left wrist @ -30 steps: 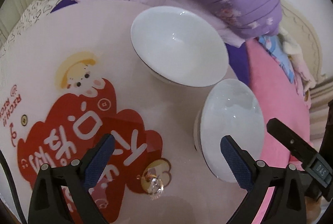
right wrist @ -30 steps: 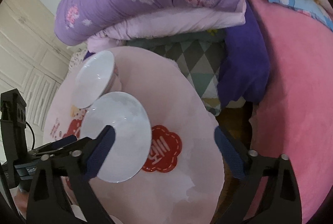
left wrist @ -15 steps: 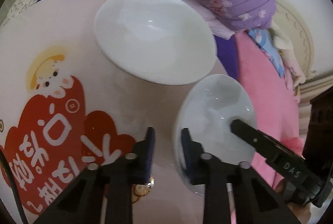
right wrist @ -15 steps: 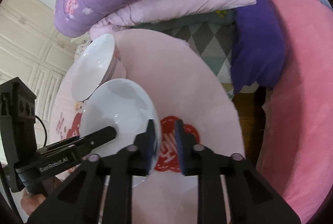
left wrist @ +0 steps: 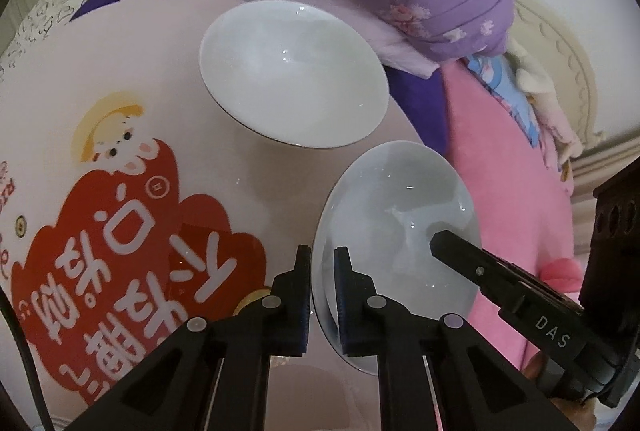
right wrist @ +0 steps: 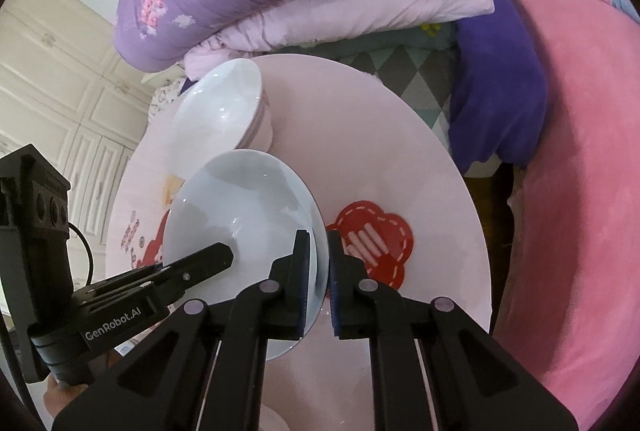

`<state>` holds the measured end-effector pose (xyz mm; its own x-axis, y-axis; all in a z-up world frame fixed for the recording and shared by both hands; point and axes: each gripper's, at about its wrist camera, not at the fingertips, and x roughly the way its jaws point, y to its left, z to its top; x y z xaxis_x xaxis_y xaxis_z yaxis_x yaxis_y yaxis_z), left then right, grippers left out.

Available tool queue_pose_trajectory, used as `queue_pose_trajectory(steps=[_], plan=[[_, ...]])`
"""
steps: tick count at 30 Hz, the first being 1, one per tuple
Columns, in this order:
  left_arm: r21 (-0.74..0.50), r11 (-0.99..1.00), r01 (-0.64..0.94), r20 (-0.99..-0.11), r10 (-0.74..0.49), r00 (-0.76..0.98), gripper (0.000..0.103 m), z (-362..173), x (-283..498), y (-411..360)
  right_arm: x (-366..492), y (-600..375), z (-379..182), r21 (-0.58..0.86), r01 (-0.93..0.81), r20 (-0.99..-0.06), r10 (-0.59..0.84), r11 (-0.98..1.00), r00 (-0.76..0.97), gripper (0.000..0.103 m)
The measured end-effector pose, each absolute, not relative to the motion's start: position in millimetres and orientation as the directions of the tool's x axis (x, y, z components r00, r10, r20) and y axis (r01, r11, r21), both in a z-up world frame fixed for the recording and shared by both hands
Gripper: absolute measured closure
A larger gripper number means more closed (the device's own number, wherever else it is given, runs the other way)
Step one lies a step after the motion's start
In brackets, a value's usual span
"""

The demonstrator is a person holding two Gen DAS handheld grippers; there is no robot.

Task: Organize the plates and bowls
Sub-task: 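Carry the held bowls and lower them onto the bowl beside the plate stack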

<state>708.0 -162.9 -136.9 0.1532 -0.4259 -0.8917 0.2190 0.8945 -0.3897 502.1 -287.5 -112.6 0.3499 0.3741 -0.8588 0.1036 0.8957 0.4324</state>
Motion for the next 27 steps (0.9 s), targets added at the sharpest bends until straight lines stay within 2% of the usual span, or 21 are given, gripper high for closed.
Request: queue_pose_trajectory(steps=[11, 19, 27], plan=[[-0.386, 0.887, 0.254, -0.882, -0.435, 0.179, 0.096, -97, 668, -137, 475, -271, -76, 0.419, 0.065, -0.850, 0.366, 0.906, 0.380, 0.095], [-0.351, 0.872, 0.340, -0.888, -0.426, 0.176, 0.096, -56, 620, -112, 437, -258, -45, 0.405, 0.020, -0.841, 0.364, 0.914, 0.400, 0.095], [-0.332, 0.856, 0.396, -0.897, -0.416, 0.148, 0.096, -37, 578, -95, 399, -250, -41, 0.421, 0.004, -0.837, 0.387, 0.907, 0.388, 0.095]])
